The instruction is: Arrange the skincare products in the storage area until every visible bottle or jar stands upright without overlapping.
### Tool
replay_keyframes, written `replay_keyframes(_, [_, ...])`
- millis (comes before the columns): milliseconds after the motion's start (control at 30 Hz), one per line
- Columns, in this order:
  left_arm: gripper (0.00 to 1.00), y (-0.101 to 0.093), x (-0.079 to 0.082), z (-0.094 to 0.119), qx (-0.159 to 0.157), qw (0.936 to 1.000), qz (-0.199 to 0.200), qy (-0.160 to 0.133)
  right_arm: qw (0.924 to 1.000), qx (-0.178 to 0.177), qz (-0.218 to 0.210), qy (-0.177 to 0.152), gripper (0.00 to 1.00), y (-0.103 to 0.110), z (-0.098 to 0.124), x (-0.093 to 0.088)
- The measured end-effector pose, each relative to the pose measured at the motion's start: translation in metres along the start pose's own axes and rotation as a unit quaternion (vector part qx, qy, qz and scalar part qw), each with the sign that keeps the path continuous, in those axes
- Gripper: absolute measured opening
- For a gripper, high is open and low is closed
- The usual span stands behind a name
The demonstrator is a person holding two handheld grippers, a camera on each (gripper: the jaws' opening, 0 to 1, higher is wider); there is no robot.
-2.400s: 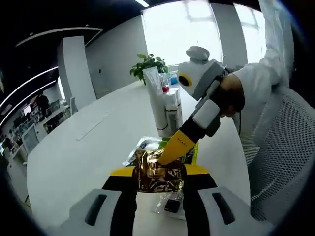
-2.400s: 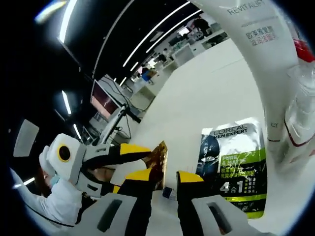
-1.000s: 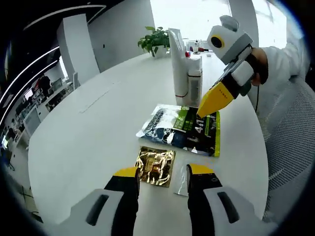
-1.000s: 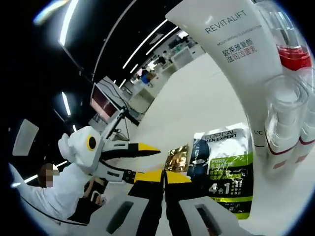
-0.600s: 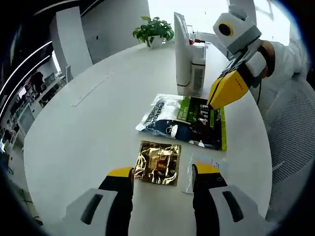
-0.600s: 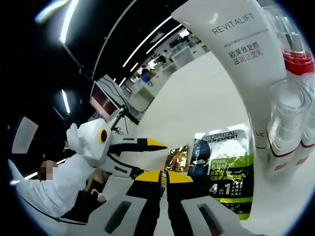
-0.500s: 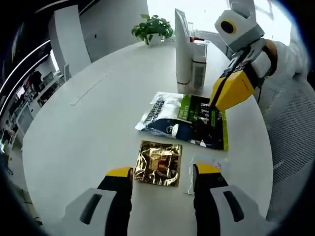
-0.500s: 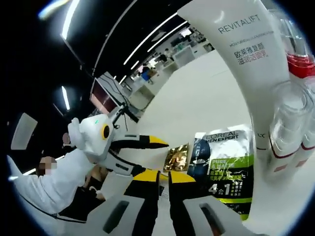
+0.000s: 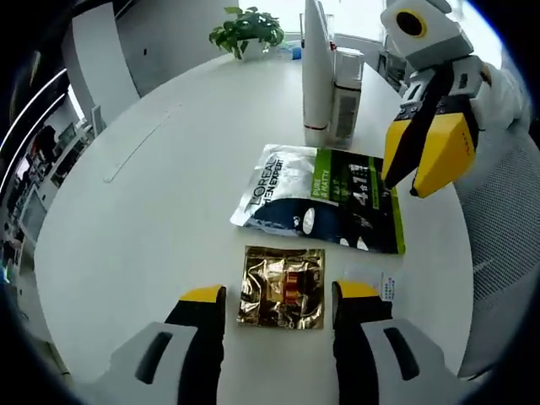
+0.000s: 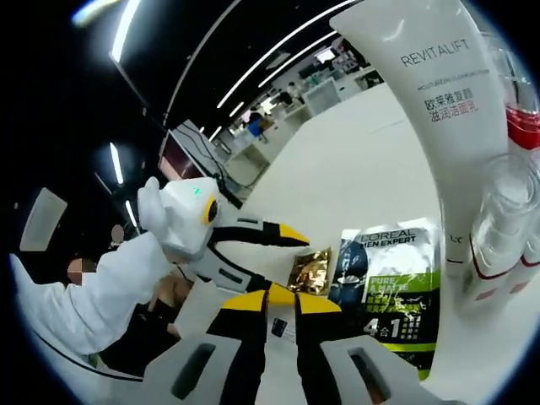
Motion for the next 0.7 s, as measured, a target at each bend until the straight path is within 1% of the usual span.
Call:
replay_keyframes(100, [0.52,0.0056,0.001,-0.0023,-0.001,1.0,0.0,0.005,1.0,0.001,-0.001,0.0,0.09,0.0006,0.0,0.0005])
replay_keyframes(167, [0.49,0.0019,0.0007,-0.0021,-0.011,0.9998,0.005,0.014,1.0,-0.001,-0.002,0.0,0.11,-0.0005,-0.0001,0.0008])
replay_keyframes(267, [0.44,-0.0012,-0.0002,-0.0028,-0.023,0.9996,0.006,0.017,1.0,-0.004,-0.004,-0.001,0.12,-0.0027,0.0,0.002])
replay_keyframes(300, [0.43,-0.0013,-0.0012,-0.003,-0.024,0.9994,0.016,0.018,1.0,-0.004,-0.004,-0.002,0.12,-0.0028,-0.0002,0.0025])
replay_keyframes(400, [0.43,-0.0006,-0.0018,-0.0033,-0.021,0.9994,0.022,0.017,1.0,-0.001,-0.005,-0.003,0.12,-0.002,-0.0009,0.0033])
replay_keyframes(533, [0.39,-0.0007,-0.0012,-0.0035,-0.021,0.9993,0.024,0.018,1.0,0.002,-0.004,0.0,0.12,-0.0008,-0.0012,0.0018])
replay_keyframes(700, [0.39,-0.0025,-0.0006,-0.0018,-0.022,0.9993,0.022,0.019,1.0,0.003,-0.004,-0.001,0.12,0.0006,-0.0007,0.0018])
Point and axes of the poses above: the point that each gripper's makers call its tool centre point, and the gripper's own axes: z roughly backward along the fingers, y roughly to its left, x roughly out of its top, the point moved 4 cm from there along z, roughly backward along the fingers, and after that the axes turned 4 degrees about -y, right-handed, at the moved point
